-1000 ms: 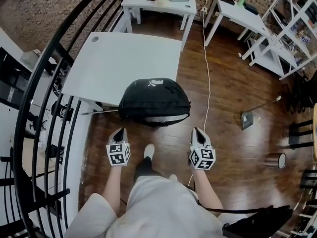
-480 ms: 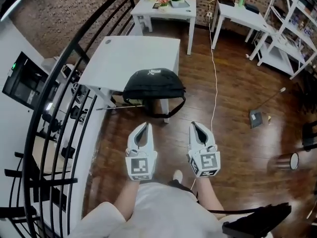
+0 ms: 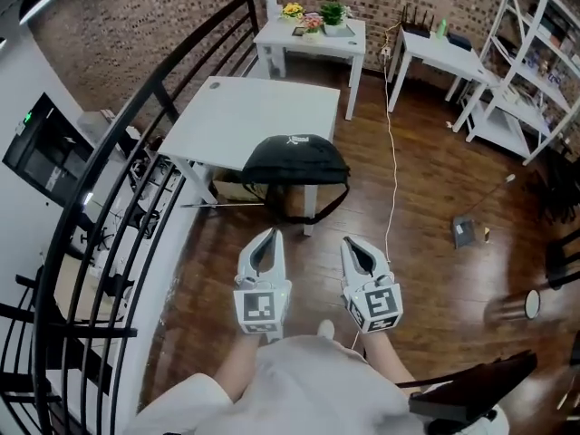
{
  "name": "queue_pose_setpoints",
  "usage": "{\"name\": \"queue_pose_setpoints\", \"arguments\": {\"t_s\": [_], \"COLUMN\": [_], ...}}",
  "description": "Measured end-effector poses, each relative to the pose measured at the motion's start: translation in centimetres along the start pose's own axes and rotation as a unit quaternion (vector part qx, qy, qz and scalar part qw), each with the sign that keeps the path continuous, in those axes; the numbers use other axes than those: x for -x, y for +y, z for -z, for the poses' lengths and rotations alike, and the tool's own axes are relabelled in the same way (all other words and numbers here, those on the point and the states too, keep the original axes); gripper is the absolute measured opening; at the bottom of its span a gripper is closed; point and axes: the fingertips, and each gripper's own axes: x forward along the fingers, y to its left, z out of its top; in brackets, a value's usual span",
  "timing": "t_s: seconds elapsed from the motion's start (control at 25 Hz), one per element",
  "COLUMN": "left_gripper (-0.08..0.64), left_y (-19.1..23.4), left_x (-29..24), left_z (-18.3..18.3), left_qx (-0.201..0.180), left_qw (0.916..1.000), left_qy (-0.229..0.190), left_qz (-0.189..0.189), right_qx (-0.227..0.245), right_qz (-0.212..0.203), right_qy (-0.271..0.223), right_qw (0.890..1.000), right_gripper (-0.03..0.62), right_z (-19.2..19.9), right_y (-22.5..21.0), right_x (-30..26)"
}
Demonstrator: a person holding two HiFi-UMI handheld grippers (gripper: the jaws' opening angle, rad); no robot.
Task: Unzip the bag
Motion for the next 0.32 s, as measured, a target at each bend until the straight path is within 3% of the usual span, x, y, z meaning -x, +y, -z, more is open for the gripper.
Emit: {"name": "queue_pose_setpoints", "arguments": {"t_s": [0.16, 0.32], "left_gripper": [0.048, 0.054], "left_y": [3.7, 5.1], "left_x": [2.0, 4.0], "left_z": [0.5, 0.6], "left_qx": [0.002, 0.036], "left_qw": [0.9999, 0.9992], "left_qy": [0.014, 0.003], "left_qz": [0.004, -0.015], "right_qx": [0.002, 0.002], "right_qz": [-0.002, -0.001], "right_qy": [0.006, 0.014], "right_qw": [1.000, 1.000], "right_gripper": [-0.008, -0.008], "right_z": [-0.6, -0.3], "right_y": [2.0, 2.4], "right_x": [-0.5, -1.0]}}
